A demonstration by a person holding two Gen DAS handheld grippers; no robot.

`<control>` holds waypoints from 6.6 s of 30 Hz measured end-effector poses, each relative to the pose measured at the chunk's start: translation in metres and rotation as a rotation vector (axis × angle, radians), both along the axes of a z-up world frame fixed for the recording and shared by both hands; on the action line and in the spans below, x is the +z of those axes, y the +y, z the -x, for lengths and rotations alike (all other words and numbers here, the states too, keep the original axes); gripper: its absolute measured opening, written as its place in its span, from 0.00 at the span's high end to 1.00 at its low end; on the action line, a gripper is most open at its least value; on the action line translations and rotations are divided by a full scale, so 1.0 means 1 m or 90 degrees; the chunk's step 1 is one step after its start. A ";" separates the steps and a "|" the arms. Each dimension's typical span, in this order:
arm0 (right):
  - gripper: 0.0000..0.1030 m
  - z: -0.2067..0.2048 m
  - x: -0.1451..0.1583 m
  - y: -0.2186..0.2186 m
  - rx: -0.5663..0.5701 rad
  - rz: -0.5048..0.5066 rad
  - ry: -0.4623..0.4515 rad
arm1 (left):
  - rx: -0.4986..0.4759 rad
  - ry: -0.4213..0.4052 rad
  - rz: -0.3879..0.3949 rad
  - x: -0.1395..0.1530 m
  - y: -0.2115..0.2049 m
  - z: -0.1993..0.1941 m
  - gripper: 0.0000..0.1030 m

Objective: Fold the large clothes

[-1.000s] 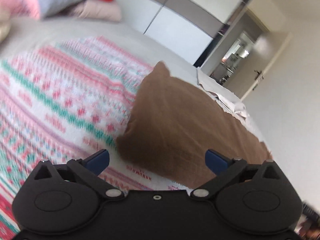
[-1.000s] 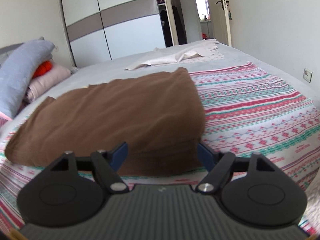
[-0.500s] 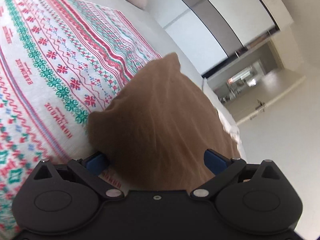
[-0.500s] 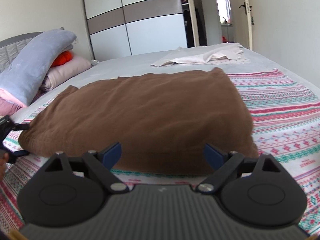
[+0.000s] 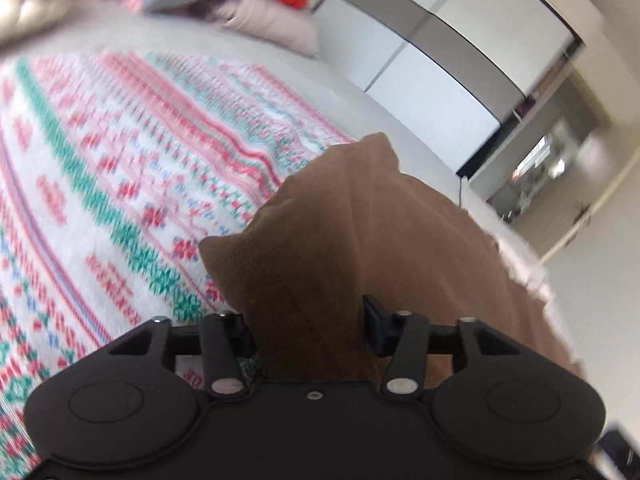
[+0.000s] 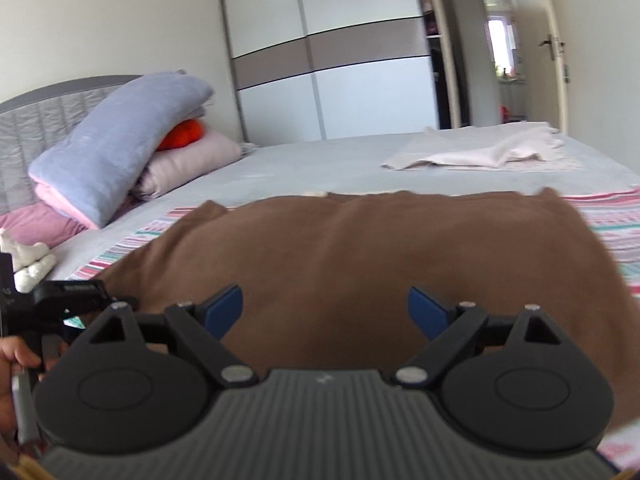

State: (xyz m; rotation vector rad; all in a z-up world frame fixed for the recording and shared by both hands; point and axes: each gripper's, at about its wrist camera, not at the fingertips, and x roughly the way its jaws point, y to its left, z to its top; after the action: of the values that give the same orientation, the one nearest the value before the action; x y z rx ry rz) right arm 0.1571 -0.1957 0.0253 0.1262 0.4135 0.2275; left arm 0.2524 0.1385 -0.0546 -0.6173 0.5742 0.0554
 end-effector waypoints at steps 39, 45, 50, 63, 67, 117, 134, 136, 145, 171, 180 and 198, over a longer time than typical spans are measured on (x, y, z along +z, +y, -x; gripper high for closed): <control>0.16 0.006 -0.068 -0.262 -0.068 -0.692 -0.025 | -0.721 -0.292 -0.287 0.045 -0.274 0.025 0.72; 0.15 -0.011 -0.048 -0.225 -0.091 -0.542 0.027 | -0.734 -0.291 -0.244 0.073 -0.243 0.039 0.50; 0.13 -0.015 -0.021 -0.195 -0.074 -0.450 0.060 | -0.706 -0.291 -0.202 0.090 -0.205 0.066 0.19; 0.53 -0.110 0.023 -0.138 -0.047 -0.197 0.251 | -0.429 -0.058 -0.038 0.053 -0.128 -0.027 0.06; 0.82 -0.090 0.058 -0.103 -0.022 -0.091 0.145 | -0.374 -0.017 0.103 0.045 -0.118 -0.048 0.06; 0.36 0.102 -0.059 -0.121 0.022 -0.466 0.324 | -0.473 0.083 0.025 0.044 -0.031 0.103 0.26; 0.32 0.124 0.011 -0.122 0.074 -0.488 0.254 | -0.403 -0.136 -0.131 0.095 -0.009 0.170 0.22; 0.39 0.120 -0.003 -0.119 0.017 -0.437 0.312 | -0.405 -0.141 -0.144 0.093 -0.009 0.176 0.22; 0.80 0.104 -0.002 -0.071 0.081 -0.366 0.273 | -0.365 -0.183 -0.162 0.087 -0.010 0.167 0.37; 0.37 0.084 0.015 -0.149 0.028 -0.390 0.136 | -0.574 -0.244 -0.251 0.057 -0.094 0.193 0.54; 0.92 0.034 0.046 -0.124 0.020 -0.270 0.105 | -0.597 -0.256 -0.210 0.063 -0.091 0.185 0.54; 0.86 0.110 0.044 -0.103 -0.033 -0.132 0.069 | -0.662 -0.248 -0.194 0.072 -0.102 0.186 0.52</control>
State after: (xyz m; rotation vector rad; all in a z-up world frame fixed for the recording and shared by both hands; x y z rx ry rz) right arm 0.0475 -0.2984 0.0694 0.3540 0.4936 0.2130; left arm 0.0661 0.0364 0.0176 0.0262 0.4368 -0.9218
